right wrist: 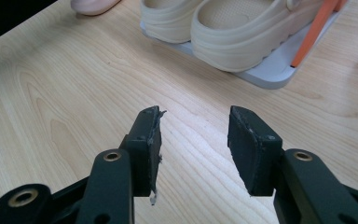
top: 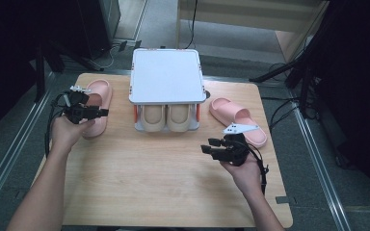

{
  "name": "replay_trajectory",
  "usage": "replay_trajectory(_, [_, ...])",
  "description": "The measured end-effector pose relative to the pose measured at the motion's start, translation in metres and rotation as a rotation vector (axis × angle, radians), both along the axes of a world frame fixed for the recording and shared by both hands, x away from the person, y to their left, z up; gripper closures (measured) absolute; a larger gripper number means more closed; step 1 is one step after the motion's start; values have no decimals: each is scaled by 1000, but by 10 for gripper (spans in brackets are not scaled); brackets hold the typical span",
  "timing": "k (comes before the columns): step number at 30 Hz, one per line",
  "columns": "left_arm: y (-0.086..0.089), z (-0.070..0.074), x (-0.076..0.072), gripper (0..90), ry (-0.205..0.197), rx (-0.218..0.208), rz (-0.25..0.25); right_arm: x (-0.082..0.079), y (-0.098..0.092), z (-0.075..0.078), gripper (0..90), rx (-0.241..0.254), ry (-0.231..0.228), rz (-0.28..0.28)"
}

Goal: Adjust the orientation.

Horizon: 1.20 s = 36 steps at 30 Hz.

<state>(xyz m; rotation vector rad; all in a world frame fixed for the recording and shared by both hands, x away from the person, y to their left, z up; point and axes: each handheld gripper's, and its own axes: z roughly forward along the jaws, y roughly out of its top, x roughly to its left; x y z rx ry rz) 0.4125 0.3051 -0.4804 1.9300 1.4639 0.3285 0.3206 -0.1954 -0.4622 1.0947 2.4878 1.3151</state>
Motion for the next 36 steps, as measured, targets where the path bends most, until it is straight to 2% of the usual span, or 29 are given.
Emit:
replay_trajectory(3, [-1, -3, 10, 518, -4, 15, 11, -3, -4, 0, 552, -3, 2, -13])
replay_trajectory(6, [1, -9, 18, 542, -34, 23, 37, -5, -9, 0, 552, -3, 1, -32])
replay_trajectory(8, [3, -11, 24, 550, -7, 15, 54, -6, -12, 0, 552, -2, 0, -44])
replay_trajectory(15, [6, -11, 42, 581, -6, 13, 79, -12, -22, -1, 552, -6, 6, -81])
replay_trajectory(17, [7, -10, 44, 600, -39, 24, 96, -14, -25, -1, 552, -6, 5, -88])
replay_trajectory(22, [7, -11, 51, 668, -26, 12, 103, -18, -29, -1, 552, -8, 2, -103])
replay_trajectory(24, [6, -12, 54, 678, -26, 26, 109, -19, -31, 0, 552, -8, 5, -110])
replay_trajectory(27, [7, -16, 58, 742, -9, 17, 127, -20, -33, -1, 552, -9, 3, -114])
replay_trajectory(29, [9, -17, 59, 770, -2, -15, 132, -20, -33, -1, 552, -8, 3, -117])
replay_trajectory(32, [8, -16, 60, 800, 9, -21, 150, -19, -33, -1, 552, -6, 4, -117])
replay_trajectory(36, [11, -11, 57, 842, 3, 2, 144, -18, -32, -2, 552, -7, 8, -112])
